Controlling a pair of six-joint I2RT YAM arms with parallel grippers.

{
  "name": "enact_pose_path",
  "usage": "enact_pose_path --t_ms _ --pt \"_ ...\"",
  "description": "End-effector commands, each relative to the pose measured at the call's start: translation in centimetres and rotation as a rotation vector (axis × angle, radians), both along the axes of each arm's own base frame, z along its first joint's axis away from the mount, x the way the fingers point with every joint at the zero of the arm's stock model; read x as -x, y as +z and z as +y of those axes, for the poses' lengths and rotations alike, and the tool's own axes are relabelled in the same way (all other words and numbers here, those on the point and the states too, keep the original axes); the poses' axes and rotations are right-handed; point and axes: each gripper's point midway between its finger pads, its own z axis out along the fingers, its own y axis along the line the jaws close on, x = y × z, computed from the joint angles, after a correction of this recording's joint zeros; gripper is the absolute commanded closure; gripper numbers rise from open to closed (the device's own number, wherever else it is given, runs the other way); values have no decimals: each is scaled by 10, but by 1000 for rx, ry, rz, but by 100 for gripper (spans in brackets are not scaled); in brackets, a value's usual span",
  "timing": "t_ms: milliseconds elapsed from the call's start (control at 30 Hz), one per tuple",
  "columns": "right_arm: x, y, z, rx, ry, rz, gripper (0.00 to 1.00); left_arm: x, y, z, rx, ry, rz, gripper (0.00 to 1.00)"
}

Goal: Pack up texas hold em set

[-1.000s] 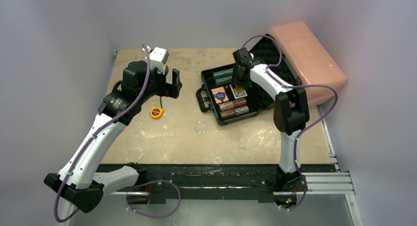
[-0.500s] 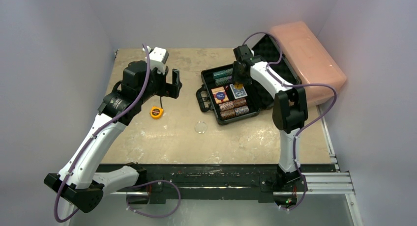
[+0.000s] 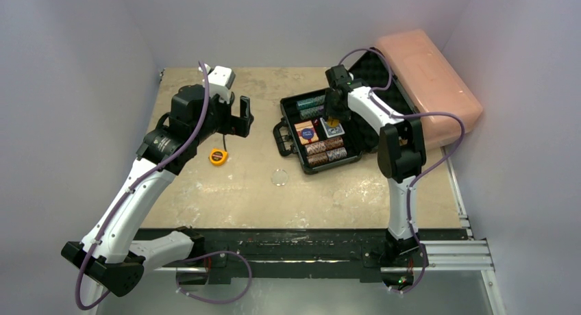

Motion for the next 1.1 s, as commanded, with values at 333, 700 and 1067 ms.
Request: enact_pose_path --t_ms 333,700,1067 --pt "-13 13 0 -18 -12 -44 14 -2 20 1 14 0 -57 0" --pt "-11 32 -7 -2 -25 -81 1 -3 20 0 15 -3 -54 0" --pt "4 67 -3 -53 6 -145 1 -2 20 -1 19 -9 -52 0"
